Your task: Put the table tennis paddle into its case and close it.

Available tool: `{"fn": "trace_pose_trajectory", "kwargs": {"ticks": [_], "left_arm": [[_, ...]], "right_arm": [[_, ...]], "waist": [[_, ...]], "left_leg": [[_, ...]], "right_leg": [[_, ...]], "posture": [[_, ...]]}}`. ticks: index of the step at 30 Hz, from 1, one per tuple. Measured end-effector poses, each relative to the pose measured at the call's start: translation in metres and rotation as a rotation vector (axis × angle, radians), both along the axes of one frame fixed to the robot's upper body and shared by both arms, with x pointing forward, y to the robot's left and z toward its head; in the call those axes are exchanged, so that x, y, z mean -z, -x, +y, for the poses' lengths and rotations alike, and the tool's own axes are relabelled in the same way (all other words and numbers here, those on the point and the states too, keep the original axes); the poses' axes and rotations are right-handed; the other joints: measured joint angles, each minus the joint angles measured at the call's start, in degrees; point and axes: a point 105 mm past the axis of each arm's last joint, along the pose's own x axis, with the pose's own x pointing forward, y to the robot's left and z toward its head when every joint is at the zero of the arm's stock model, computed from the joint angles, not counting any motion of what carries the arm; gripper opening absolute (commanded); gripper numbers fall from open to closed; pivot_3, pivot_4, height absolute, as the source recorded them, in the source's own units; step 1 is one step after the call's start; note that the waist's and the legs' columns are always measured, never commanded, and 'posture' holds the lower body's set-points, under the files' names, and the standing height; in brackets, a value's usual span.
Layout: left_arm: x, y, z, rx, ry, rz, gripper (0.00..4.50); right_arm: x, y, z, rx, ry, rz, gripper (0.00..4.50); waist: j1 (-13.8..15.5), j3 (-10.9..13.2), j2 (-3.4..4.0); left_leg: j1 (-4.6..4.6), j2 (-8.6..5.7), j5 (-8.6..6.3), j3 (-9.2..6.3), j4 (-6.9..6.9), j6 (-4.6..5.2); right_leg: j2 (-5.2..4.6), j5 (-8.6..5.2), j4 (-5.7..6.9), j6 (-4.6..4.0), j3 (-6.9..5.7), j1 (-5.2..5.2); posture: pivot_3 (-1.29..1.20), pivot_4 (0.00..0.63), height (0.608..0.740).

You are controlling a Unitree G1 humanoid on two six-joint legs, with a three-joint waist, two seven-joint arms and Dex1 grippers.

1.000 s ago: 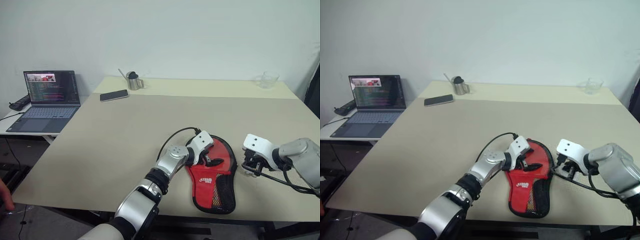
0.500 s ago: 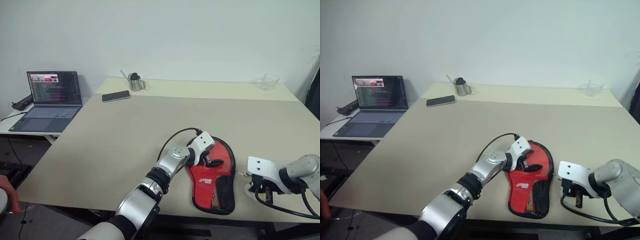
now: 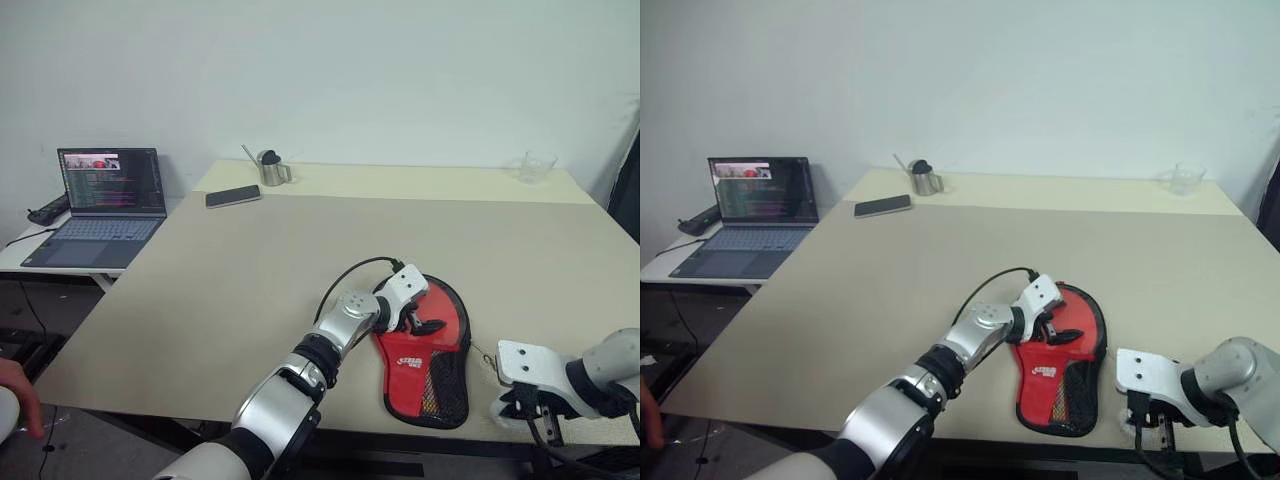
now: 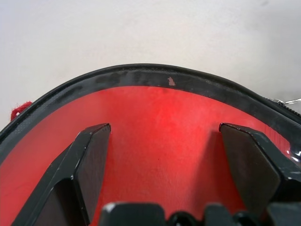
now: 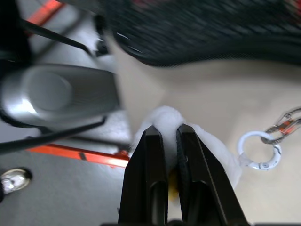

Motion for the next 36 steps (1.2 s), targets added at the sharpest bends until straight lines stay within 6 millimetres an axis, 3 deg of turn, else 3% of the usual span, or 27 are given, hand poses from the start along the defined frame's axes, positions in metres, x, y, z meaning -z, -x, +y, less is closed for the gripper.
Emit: {"fn": "trace_pose_trajectory", "kwargs": {"ticks": [8,21,31,36], "left_arm": [[0.000,0.000,0.000,0.006,-0.004,0.003,4.05],[0.003,0.001,0.000,0.008,-0.015,0.007,4.05],[0.003,0.001,0.000,0.009,-0.017,0.007,4.05],[0.003,0.001,0.000,0.009,-0.017,0.006,4.05]], "right_arm": [[0.004,0.027,0.015,-0.162,-0.086,0.091,0.02],[0.025,0.079,0.016,-0.276,-0.199,0.337,0.02],[0.028,0.078,0.016,-0.287,-0.189,0.293,0.02],[0.033,0.071,0.006,-0.257,-0.142,0.262,1.53]], "waist": [[0.00,-0.05,-0.11],[0.04,-0.08,-0.16],[0.06,-0.10,-0.20],[0.06,-0.11,-0.20]], "left_leg": [[0.01,0.01,-0.03,0.00,0.00,-0.02],[0.28,0.02,-0.23,-0.03,0.02,0.22],[0.32,0.02,-0.25,-0.05,0.03,0.20],[0.33,0.02,-0.26,-0.05,0.03,0.20]], "right_leg": [[0.00,-0.01,-0.01,0.01,0.00,0.01],[0.01,-0.09,-0.05,0.13,-0.02,0.39],[0.00,-0.13,-0.08,0.18,-0.02,0.45],[0.00,-0.13,-0.08,0.18,-0.02,0.46]], "posture": [[0.00,0.150,0.740],[0.00,0.150,0.740],[0.00,0.150,0.740],[0.00,0.150,0.740]]}}
